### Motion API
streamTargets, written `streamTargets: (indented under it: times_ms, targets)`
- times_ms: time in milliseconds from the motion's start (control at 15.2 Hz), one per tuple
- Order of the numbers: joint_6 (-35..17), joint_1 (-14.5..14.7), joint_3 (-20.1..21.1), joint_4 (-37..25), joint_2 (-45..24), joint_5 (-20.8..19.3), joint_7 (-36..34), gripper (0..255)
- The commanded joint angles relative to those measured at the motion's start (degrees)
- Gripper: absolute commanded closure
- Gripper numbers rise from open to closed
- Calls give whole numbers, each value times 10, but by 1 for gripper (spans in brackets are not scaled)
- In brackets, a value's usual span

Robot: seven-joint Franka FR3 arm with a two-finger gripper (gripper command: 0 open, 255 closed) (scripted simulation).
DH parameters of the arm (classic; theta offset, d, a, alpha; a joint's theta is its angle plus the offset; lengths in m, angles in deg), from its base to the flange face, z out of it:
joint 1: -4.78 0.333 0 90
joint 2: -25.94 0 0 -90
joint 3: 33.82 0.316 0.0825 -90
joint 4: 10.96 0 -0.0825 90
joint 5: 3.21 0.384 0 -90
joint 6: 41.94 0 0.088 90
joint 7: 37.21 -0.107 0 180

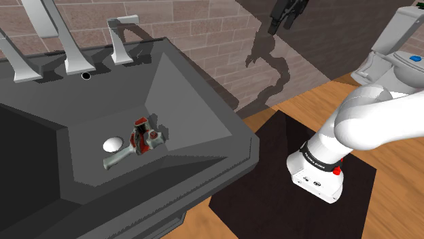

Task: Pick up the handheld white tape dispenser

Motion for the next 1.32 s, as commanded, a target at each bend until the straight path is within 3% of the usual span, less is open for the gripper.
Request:
streamTargets:
  times_ms: [0,594,1254]
  targets:
    - [0,0,0,0,0,0,0,0]
    - [-88,23,131,40,-54,45,-149,0]
    - [-186,19,281,2,-205,47,-327,0]
